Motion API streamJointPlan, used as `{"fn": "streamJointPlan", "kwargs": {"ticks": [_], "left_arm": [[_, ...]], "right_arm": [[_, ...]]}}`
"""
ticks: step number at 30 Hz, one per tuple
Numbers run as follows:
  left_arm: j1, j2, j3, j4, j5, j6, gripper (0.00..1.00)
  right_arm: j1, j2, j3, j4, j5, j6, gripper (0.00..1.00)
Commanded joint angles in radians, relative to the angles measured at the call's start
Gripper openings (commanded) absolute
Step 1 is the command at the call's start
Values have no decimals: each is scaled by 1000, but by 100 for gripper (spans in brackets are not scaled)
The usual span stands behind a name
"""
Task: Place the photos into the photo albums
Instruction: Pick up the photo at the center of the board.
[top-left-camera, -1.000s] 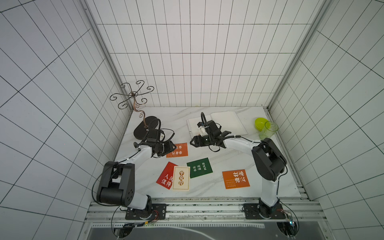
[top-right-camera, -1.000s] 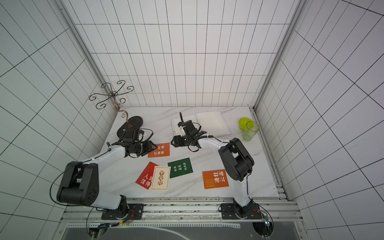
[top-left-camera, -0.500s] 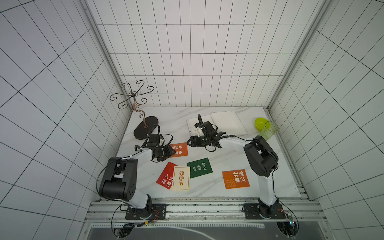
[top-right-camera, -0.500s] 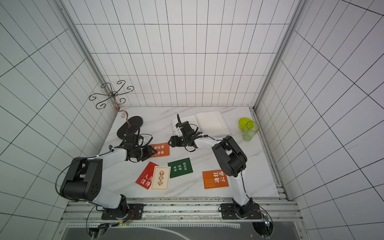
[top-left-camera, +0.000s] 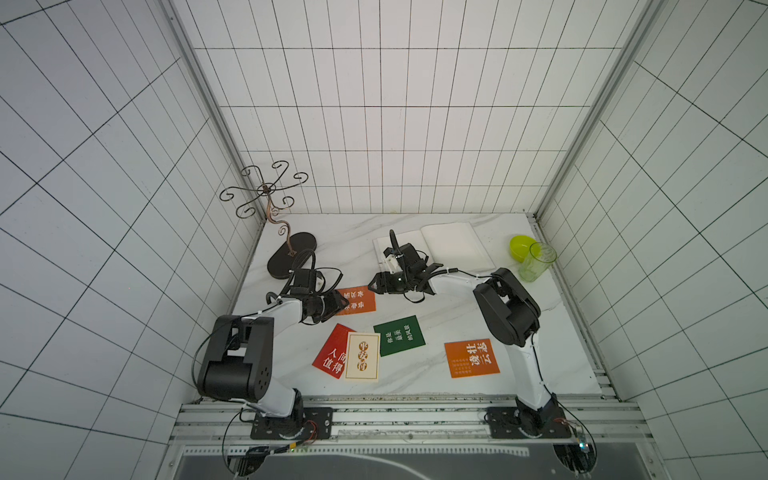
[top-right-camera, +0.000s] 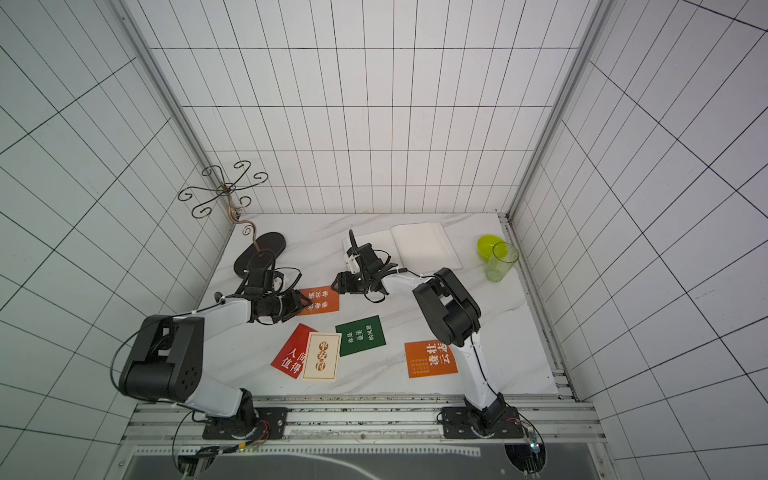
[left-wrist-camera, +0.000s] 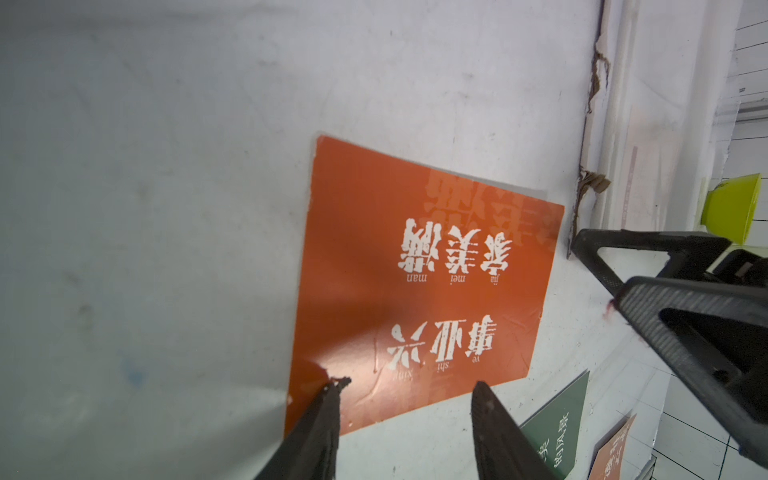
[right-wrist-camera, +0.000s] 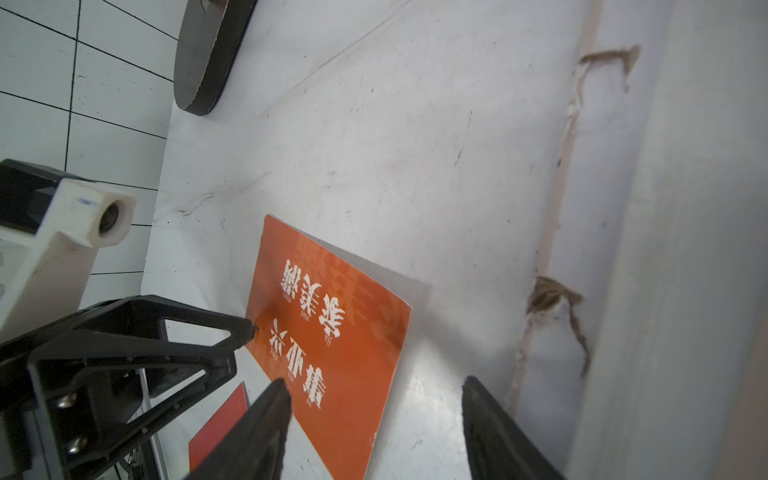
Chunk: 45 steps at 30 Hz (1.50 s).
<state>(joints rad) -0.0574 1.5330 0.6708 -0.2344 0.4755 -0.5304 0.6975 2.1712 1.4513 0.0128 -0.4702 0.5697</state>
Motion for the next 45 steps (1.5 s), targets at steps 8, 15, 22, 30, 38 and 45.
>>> {"fn": "streamJointPlan", "kwargs": {"ticks": [8,15,22,30,38,45], "left_arm": [[5,23,-30,13,43,-25,52],[4,44,-25,24,61,-37,52],[5,48,-28,26,58,-38,52],[5,49,-28,26,60,-39,52],[7,46,-28,21,63,-38,52],[9,55,-6,23,71,-43,52]], "right_arm": [[39,47,65,71,-38,70,60],[39,33,7,159,-61,121,54],[40,52,4,221,-110,163,43],[39,48,-6,240,-114,168,34],[39,53,-10,250,-116,171,28],[34,62,6,233,-133,153,16]]}}
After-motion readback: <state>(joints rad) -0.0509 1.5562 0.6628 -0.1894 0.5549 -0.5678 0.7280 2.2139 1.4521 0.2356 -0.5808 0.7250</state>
